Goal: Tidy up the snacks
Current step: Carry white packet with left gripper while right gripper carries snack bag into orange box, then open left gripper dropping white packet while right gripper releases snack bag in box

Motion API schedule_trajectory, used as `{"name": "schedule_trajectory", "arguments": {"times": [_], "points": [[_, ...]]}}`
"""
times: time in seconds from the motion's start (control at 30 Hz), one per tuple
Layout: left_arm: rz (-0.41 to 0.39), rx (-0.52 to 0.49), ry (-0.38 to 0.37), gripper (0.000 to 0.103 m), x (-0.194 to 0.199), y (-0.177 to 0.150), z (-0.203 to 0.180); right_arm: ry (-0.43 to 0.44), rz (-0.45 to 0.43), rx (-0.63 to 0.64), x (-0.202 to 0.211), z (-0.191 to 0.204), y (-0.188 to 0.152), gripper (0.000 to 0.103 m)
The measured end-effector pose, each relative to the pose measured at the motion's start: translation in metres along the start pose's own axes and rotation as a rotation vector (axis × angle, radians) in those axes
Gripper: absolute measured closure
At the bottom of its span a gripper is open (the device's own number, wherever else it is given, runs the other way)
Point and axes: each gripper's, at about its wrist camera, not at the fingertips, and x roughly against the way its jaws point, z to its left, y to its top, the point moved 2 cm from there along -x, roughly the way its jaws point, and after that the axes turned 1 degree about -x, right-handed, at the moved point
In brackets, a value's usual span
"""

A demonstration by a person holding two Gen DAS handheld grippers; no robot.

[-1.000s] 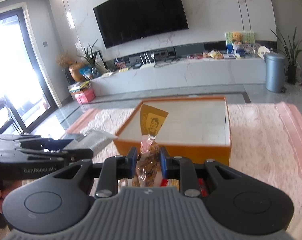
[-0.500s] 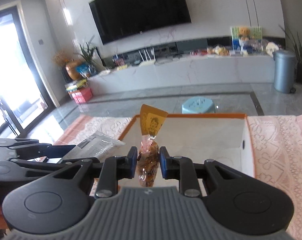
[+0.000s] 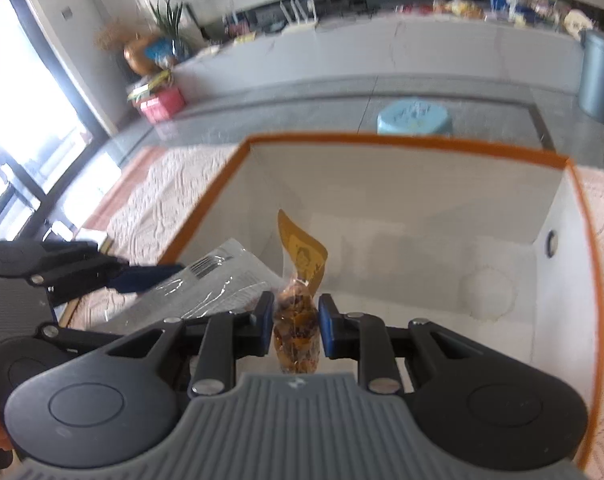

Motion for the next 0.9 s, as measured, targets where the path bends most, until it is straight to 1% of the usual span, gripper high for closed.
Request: {"name": "schedule_trajectory", "arguments": {"times": [0.17, 0.27, 0.37, 0.47, 0.53, 0.6, 0.63, 0.77, 0.9], "points": [[0.047, -0.059, 0.035, 0.049, -0.013, 0.0, -0.004, 0.042, 0.086, -0.044, -0.023, -0.002, -0.002, 0.083], [0.069, -0.066, 0.037, 0.054, -0.018, 0.0, -0.003, 0.054, 0.122, -0.073, -0.033, -0.005, -0.003, 0.083], [0.093, -0.07, 0.048, 0.054, -0.019, 0.002, -0.003, 0.055, 0.151, -0.106, -0.04, -0.009, -0.003, 0.082], [0.108, -0.074, 0.059, 0.053, -0.02, 0.004, -0.002, 0.026, 0.181, -0.134, -0.047, -0.014, -0.003, 0.082], [0.113, -0.064, 0.065, 0.048, -0.02, 0.004, -0.001, 0.013, 0.199, -0.145, -0.049, -0.016, -0.004, 0.082], [0.109, -0.052, 0.067, 0.046, -0.019, 0.003, 0.002, -0.003, 0.211, -0.145, -0.051, -0.017, -0.004, 0.082], [0.101, -0.042, 0.057, 0.045, -0.018, 0.002, 0.004, -0.003, 0.226, -0.13, -0.052, -0.016, -0.005, 0.082], [0.084, -0.004, 0.011, 0.04, -0.013, 0.0, 0.009, -0.08, 0.255, -0.075, -0.054, -0.015, -0.007, 0.08], [0.081, -0.031, 0.022, 0.039, -0.009, -0.001, 0.005, -0.126, 0.275, -0.026, -0.055, -0.01, -0.011, 0.08]]}}
